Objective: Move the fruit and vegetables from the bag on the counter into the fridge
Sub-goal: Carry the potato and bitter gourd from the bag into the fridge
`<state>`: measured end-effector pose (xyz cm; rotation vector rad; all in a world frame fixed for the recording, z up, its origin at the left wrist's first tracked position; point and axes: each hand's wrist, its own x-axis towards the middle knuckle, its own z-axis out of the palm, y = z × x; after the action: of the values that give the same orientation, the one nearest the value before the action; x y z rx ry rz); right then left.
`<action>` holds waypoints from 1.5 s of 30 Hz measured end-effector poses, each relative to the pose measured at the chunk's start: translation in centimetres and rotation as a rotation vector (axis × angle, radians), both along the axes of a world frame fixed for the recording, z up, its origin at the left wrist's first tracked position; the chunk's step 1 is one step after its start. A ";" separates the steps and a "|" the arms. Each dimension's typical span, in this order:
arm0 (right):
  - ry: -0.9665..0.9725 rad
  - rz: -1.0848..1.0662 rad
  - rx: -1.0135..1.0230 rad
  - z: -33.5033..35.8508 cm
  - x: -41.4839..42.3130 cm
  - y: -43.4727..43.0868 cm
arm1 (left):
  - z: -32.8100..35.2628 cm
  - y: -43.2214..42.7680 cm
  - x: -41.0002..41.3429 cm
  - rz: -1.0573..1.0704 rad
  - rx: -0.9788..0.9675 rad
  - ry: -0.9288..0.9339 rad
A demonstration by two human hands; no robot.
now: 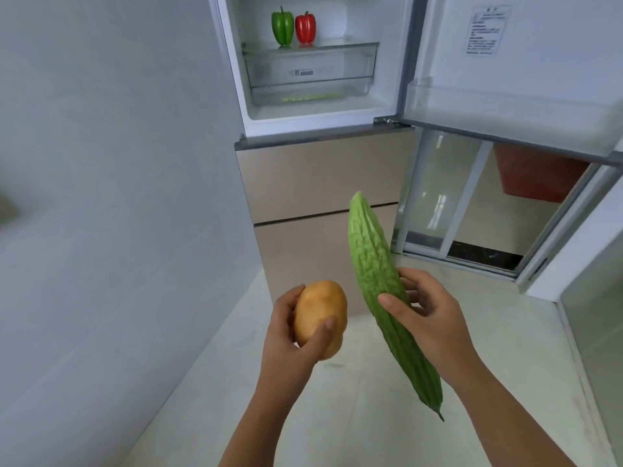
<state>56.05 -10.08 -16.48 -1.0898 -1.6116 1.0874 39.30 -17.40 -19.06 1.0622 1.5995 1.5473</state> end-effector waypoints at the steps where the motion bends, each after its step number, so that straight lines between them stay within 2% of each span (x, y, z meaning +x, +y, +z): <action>1: -0.005 0.002 0.015 0.4 -1.1 0.8 | 0.4 1.0 -1.1 0.001 0.008 0.010; 13: -0.039 0.037 0.070 1.6 -9.0 11.0 | 0.0 9.7 -8.2 0.033 0.030 0.021; 20: 0.014 0.047 0.140 2.0 -10.3 20.6 | 1.6 19.1 -9.1 0.090 0.106 0.052; 27: 0.083 0.059 0.248 5.5 -10.0 33.4 | 5.5 31.7 -8.1 0.147 0.199 0.100; 32: 0.062 0.100 0.296 7.9 -10.6 41.3 | 7.9 38.7 -8.5 0.192 0.268 0.118; 45: 0.034 0.064 0.466 14.1 -20.1 53.3 | 13.7 51.3 -17.6 0.235 0.406 0.249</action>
<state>35.94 43.27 -2.39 -0.7098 -1.7655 0.7104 21.75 33.88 -5.35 1.3664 1.6601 2.0246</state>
